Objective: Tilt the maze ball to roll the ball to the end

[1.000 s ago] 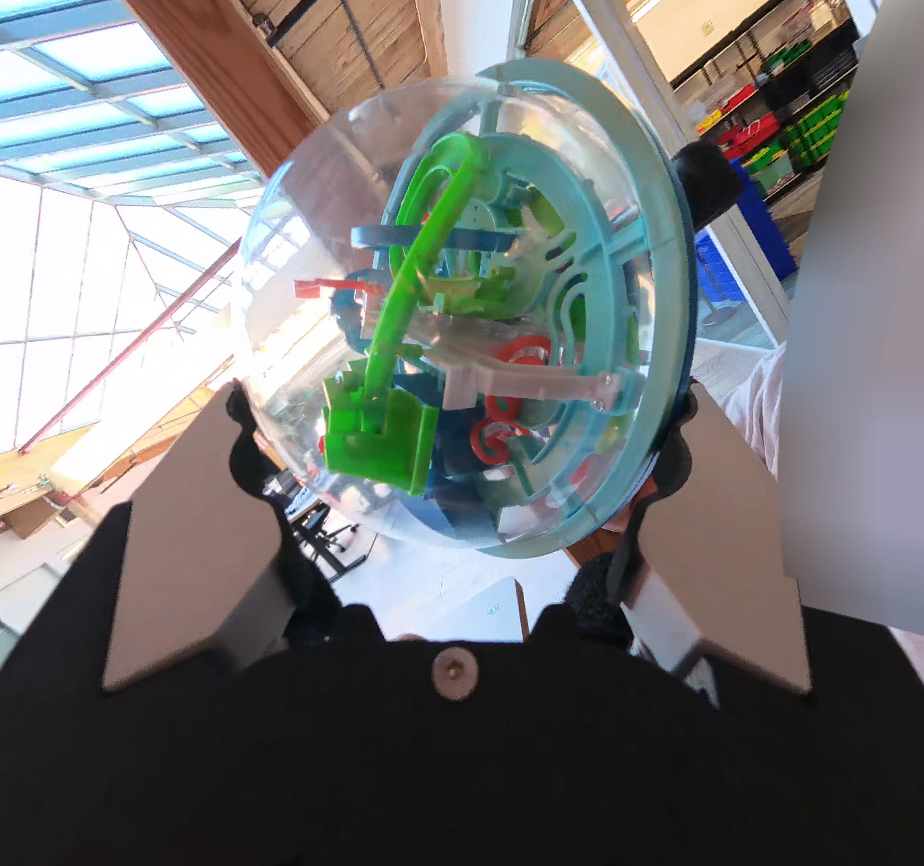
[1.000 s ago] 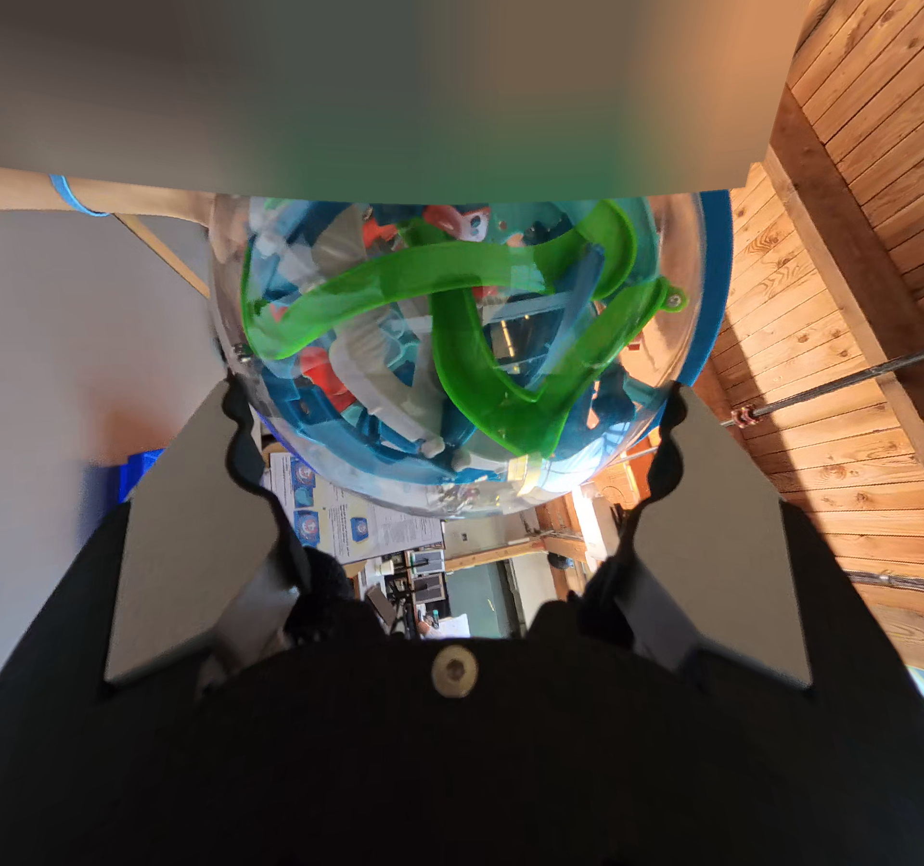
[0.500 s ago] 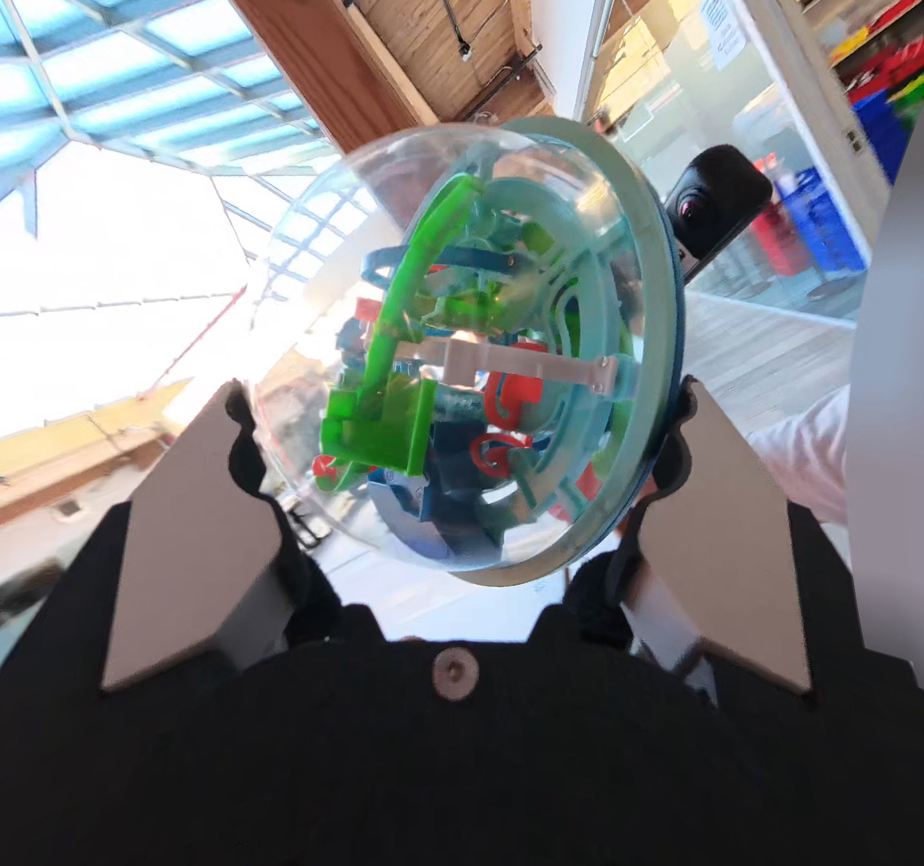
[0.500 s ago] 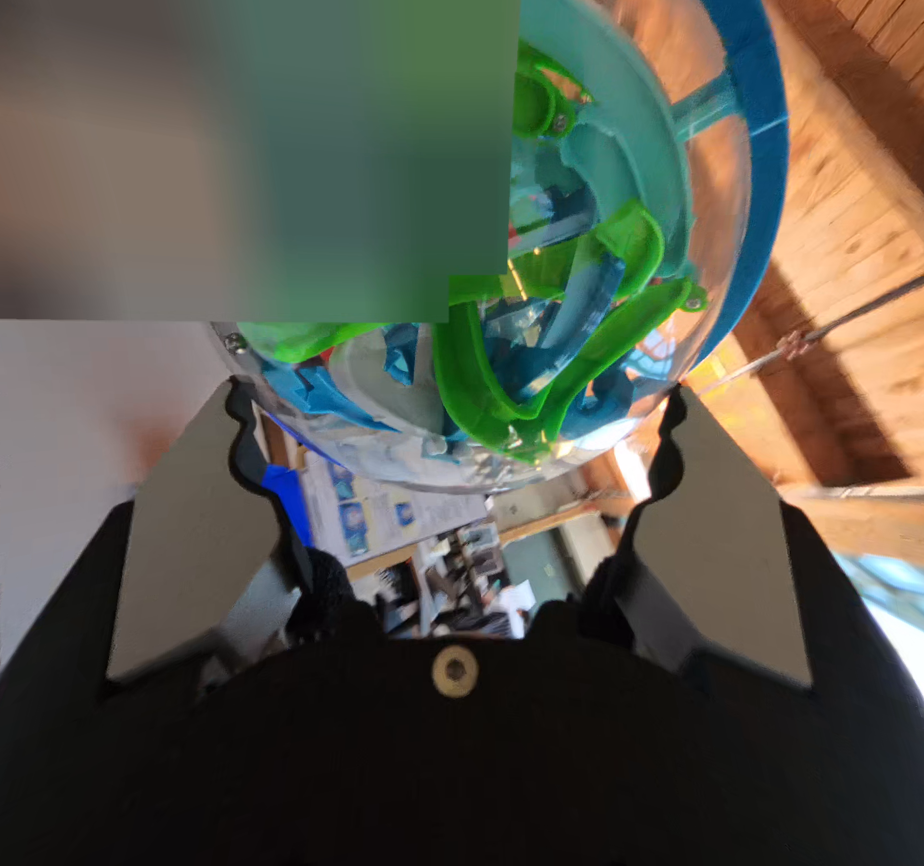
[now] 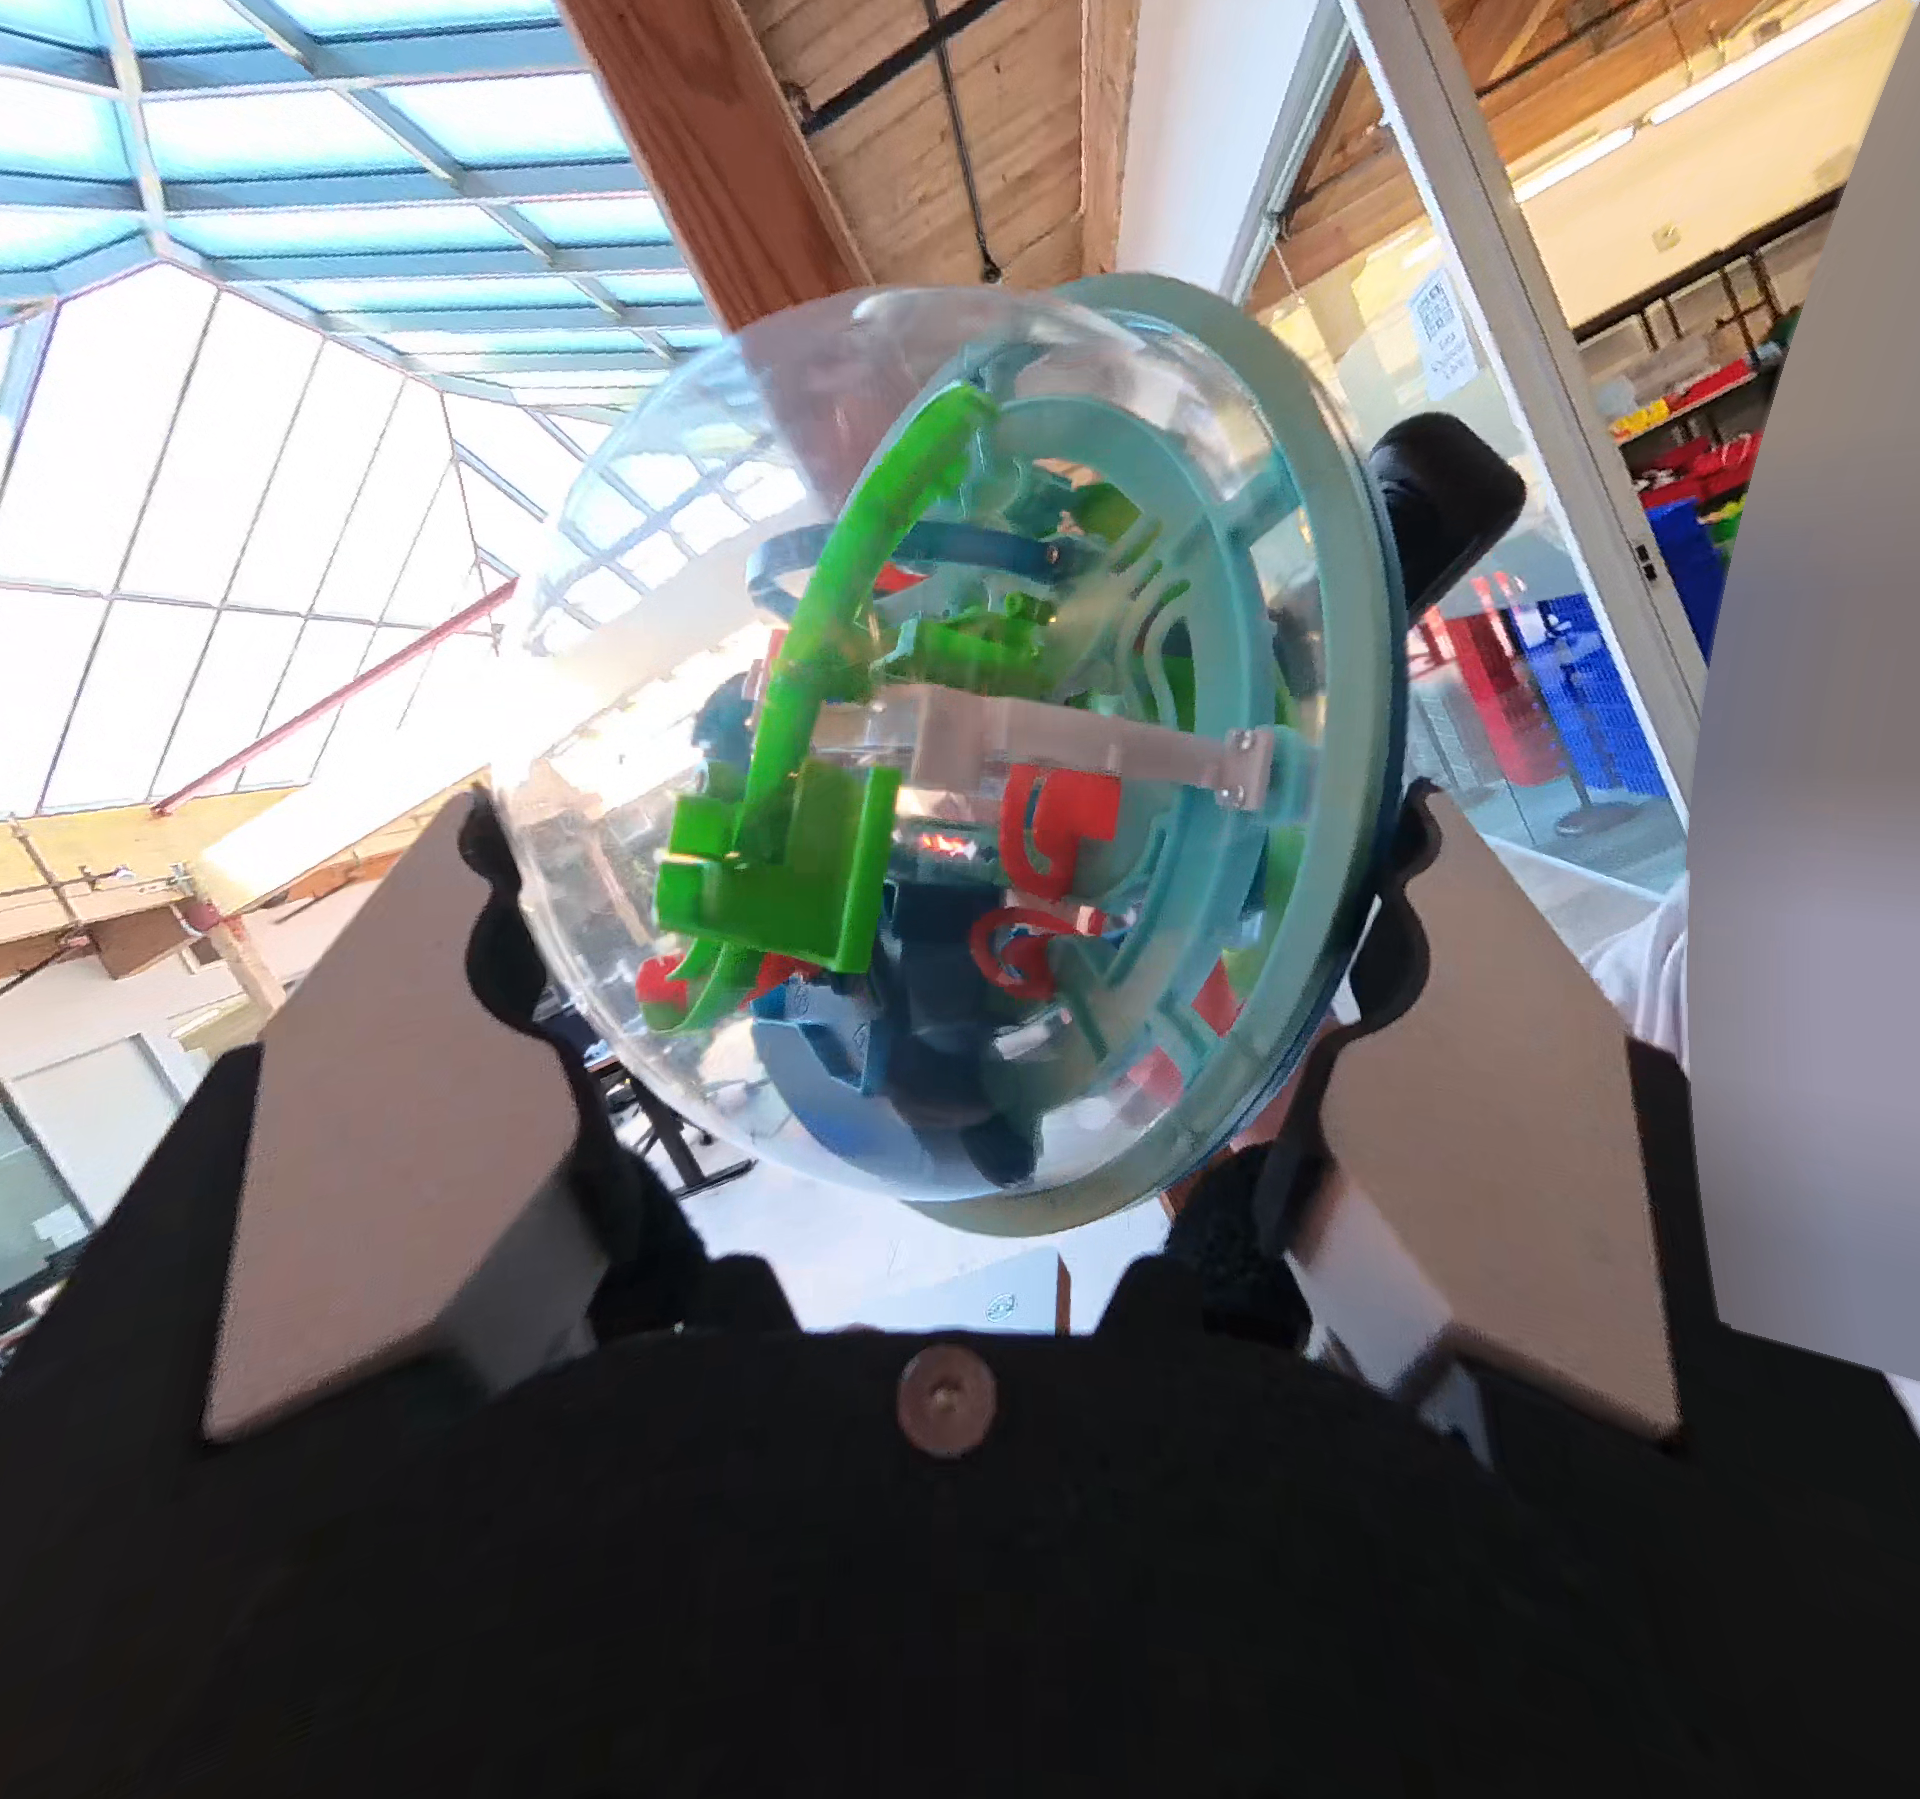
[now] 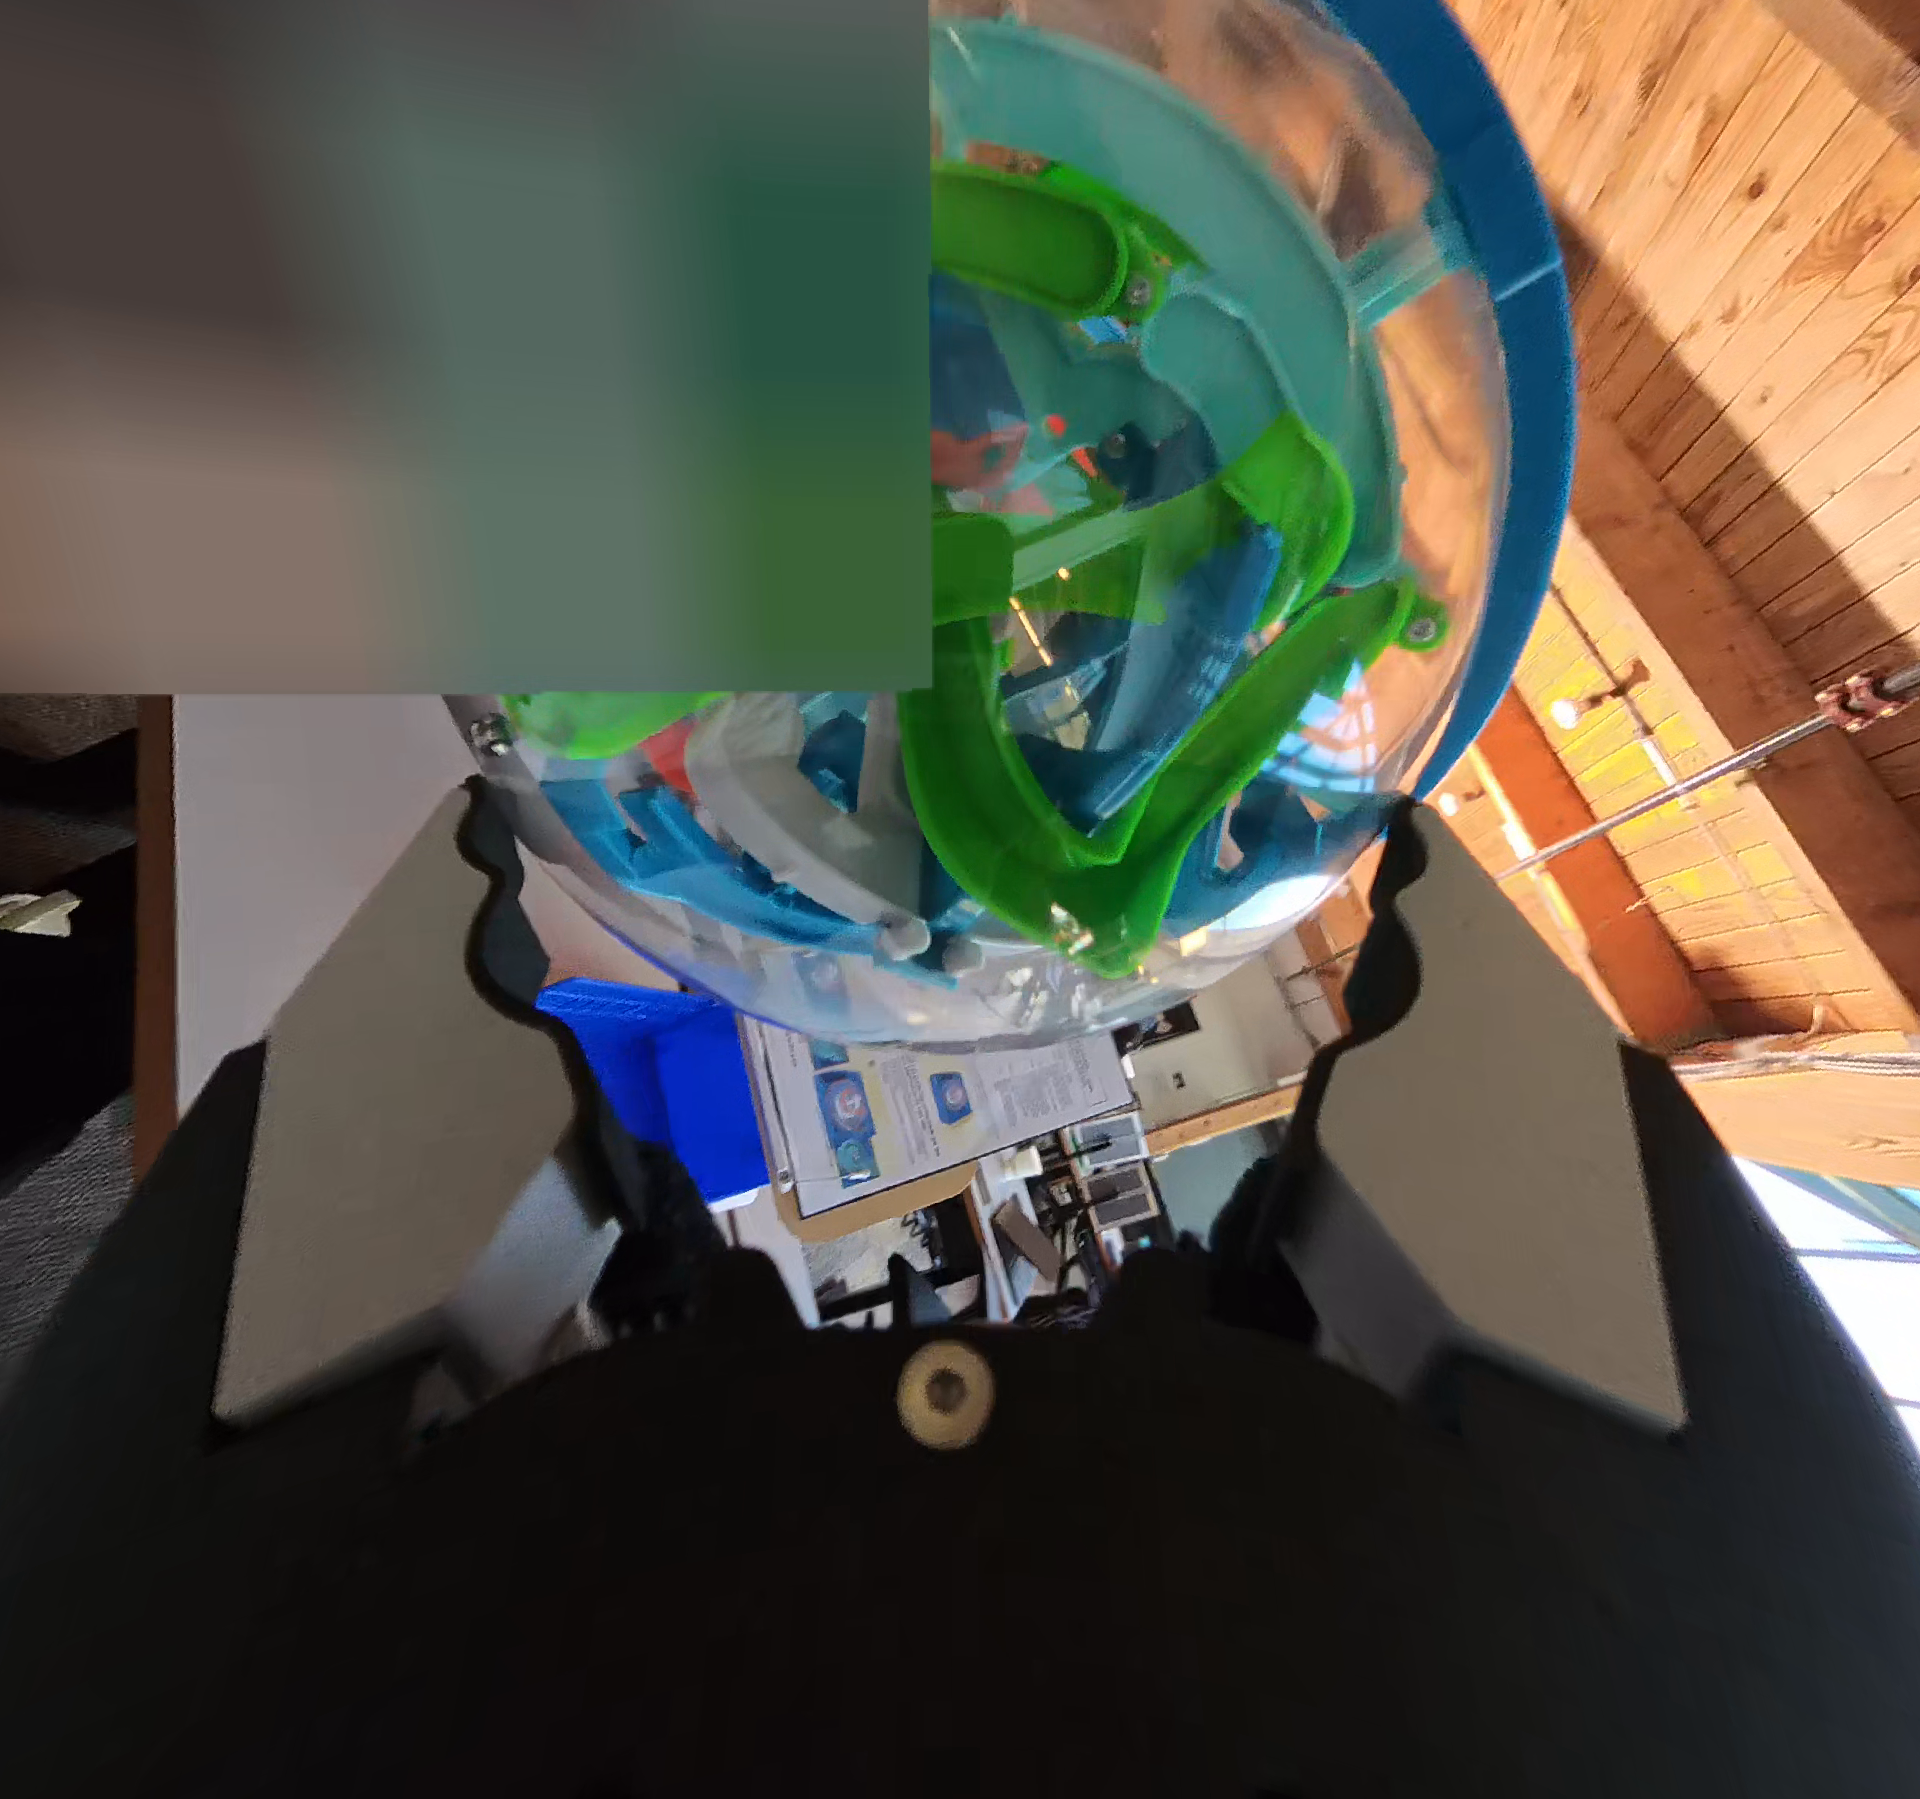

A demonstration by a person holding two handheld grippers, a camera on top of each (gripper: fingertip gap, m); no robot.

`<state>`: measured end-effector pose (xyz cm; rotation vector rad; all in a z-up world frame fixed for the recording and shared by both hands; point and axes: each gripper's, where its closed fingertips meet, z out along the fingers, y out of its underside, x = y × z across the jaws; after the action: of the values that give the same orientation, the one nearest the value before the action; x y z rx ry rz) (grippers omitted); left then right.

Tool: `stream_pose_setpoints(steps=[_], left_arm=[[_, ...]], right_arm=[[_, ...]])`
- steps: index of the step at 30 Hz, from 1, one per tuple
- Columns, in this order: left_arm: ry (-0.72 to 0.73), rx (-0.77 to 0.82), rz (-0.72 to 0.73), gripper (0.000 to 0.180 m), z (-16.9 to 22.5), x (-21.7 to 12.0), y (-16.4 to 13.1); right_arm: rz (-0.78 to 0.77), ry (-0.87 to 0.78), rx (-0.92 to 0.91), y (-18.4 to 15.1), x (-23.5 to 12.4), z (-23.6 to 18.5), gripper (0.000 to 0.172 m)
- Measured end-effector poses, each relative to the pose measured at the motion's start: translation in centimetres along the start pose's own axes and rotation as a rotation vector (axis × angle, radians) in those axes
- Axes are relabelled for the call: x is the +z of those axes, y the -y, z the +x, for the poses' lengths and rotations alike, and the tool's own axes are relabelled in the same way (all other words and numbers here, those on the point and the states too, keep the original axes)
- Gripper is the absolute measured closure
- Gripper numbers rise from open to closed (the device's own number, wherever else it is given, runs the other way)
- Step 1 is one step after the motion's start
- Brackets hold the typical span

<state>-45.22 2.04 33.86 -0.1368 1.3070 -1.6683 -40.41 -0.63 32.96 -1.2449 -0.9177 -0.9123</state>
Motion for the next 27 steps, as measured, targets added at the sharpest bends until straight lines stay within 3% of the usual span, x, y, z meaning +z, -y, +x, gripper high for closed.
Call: stream_pose_setpoints(steps=[4, 11, 13, 16, 22, 27], left_arm=[[0.066, -0.123, -0.035, 0.024, -1.8, -2.1, -5.2], [0.175, -0.686, -0.235, 0.024, -6.0, -7.1, -25.3], [0.198, -0.819, -0.266, 0.025, -6.3, -8.5, -29.9], [0.227, -0.9, -0.345, 0.025, -6.0, -10.6, -35.4], [0.258, -1.049, -0.404, 0.025, -5.4, -13.9, -41.9], [0.237, -1.127, -0.41, 0.025, -4.8, -15.8, -44.1]], right_arm=[[-0.083, 0.075, 0.114, -4.2, 2.3, -3.1, 0.017], [-0.144, 0.292, 0.612, -19.6, 6.7, -15.0, 0.017], [-0.13, 0.333, 0.747, -22.8, 7.6, -18.0, 0.018], [-0.186, 0.4, 0.825, -26.8, 8.4, -22.5, 0.018], [-0.203, 0.475, 0.95, -31.1, 9.7, -28.5, 0.018], [-0.215, 0.5, 1.002, -32.1, 10.5, -31.1, 0.016]])
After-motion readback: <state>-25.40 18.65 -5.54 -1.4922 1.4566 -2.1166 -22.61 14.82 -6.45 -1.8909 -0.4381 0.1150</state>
